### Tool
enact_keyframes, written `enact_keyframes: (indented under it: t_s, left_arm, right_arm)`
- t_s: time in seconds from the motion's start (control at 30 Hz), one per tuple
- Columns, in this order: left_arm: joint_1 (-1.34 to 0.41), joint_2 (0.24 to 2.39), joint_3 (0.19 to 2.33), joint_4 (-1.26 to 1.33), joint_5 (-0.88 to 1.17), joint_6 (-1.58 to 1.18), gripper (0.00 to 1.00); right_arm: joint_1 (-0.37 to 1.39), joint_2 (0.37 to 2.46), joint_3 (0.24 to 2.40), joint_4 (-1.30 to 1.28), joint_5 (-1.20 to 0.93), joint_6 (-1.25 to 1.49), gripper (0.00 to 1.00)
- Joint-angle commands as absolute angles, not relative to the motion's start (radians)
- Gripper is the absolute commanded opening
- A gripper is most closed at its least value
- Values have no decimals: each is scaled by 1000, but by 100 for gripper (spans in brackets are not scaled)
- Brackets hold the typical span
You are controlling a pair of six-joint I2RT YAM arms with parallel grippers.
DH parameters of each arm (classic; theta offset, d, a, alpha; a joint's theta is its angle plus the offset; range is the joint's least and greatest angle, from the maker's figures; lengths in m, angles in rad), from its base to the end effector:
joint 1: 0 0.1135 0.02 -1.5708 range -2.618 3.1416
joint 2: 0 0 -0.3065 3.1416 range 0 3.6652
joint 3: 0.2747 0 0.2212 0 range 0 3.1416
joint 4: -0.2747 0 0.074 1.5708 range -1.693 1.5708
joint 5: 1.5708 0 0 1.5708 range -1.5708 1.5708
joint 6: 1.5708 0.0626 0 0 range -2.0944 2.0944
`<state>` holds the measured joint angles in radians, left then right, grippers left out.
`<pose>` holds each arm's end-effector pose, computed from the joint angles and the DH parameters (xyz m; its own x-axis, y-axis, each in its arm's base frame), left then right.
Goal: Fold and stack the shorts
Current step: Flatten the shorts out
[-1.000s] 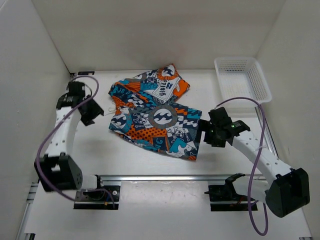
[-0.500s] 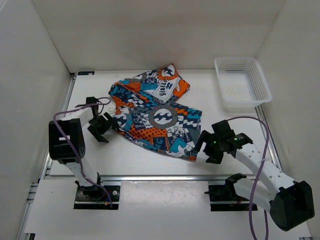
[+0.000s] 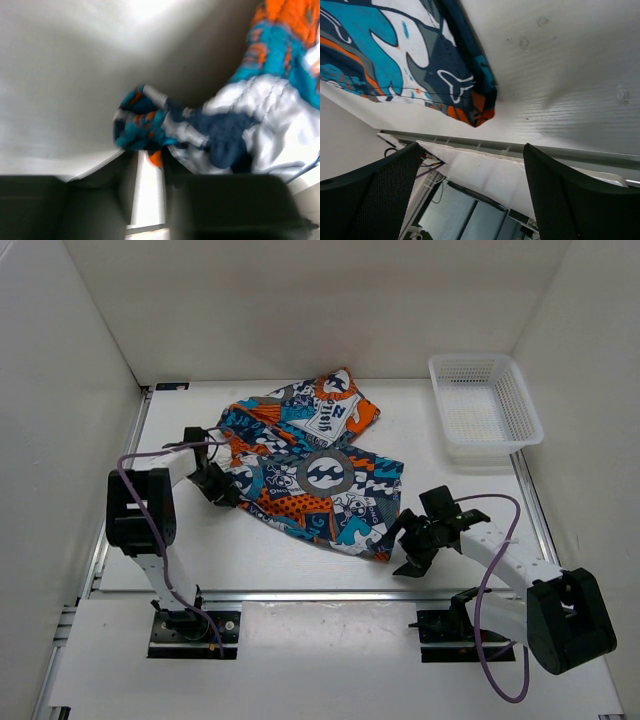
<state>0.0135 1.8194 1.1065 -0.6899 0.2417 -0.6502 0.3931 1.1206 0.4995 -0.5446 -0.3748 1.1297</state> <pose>0.3184 -0.0107 0.1838 -0.8010 -0.5986 0.0098 -0.5753 0.7651 -0.2891 0.1268 0.0774 0.1928 -0.8053 0.5771 0.1360 0.5586 0.6617 0.5000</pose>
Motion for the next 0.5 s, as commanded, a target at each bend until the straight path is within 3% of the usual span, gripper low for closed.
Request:
enact_keyframes:
  t_s: [0.0, 0.07, 0.23, 0.33, 0.47]
  left_arm:
    - [21, 1700, 1071, -676, 235, -650, 40]
    - [21, 1648, 1049, -676, 235, -650, 77]
    - [41, 1594, 1040, -676, 235, -660, 97]
    - [41, 1629, 1061, -676, 224, -660, 97]
    - [41, 1707, 1106, -676, 215, -640, 76]
  right_arm:
    - [383, 1120, 512, -485, -414, 1193, 87]
    - [383, 1120, 512, -476, -405, 1193, 87]
    - [383, 1120, 512, -476, -405, 1193, 87]
    - [383, 1120, 503, -466, -405, 1193, 87]
    - [383, 1120, 503, -466, -405, 1193, 87]
